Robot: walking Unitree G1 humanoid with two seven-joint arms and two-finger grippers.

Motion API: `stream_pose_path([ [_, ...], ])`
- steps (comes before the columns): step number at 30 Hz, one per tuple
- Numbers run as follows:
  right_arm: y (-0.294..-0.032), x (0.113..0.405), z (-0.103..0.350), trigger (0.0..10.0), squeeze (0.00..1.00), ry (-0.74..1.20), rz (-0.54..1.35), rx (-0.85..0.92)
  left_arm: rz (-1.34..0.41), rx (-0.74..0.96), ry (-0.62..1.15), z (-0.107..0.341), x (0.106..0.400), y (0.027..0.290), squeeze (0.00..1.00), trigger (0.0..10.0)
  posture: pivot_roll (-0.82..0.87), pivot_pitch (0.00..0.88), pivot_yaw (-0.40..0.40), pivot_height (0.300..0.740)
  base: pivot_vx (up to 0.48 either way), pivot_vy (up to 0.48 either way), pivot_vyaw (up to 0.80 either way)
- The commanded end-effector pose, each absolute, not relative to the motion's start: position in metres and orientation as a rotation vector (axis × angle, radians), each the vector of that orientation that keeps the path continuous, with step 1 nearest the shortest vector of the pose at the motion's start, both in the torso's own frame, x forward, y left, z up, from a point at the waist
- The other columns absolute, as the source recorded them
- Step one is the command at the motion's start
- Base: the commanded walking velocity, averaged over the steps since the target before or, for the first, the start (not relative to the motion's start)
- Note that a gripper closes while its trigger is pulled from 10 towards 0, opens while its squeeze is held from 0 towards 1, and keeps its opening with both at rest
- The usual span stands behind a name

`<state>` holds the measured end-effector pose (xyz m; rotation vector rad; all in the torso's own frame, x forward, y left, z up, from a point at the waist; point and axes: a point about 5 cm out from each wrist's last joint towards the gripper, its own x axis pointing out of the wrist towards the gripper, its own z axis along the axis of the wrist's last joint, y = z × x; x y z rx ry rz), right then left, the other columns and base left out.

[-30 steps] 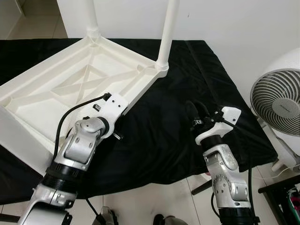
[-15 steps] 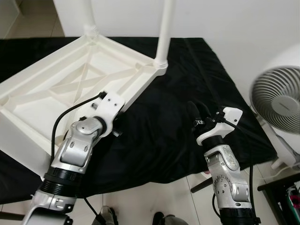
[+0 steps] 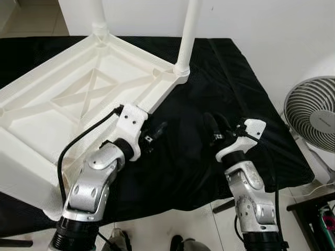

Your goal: Building children table

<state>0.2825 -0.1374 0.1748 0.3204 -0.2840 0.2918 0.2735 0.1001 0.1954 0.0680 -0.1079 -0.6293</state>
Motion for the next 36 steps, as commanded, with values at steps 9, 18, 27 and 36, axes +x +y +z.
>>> stream_pose_path([
  [9,-0.141,0.293,0.174,10.0,0.00,-0.280,0.319,0.275,-0.689,-0.041,-0.213,0.200,0.237,0.106,0.00,10.0,0.16,0.170,-0.094,0.740,0.000,0.000,0.00],
  [18,-0.141,0.301,0.173,10.0,0.00,-0.276,0.345,0.261,-0.758,-0.062,-0.202,0.197,0.210,0.118,0.00,10.0,0.21,0.184,-0.111,0.740,0.000,0.000,0.00],
  [27,-0.135,0.310,0.172,10.0,0.00,-0.278,0.391,0.247,-0.742,-0.021,-0.242,0.204,0.195,0.136,0.00,10.0,0.24,0.190,-0.113,0.740,0.000,0.000,0.00],
  [36,-0.133,0.320,0.169,10.0,0.00,-0.270,0.411,0.236,-0.751,-0.036,-0.258,0.207,0.176,0.147,0.00,10.0,0.27,0.193,-0.118,0.740,0.000,0.000,0.00],
])
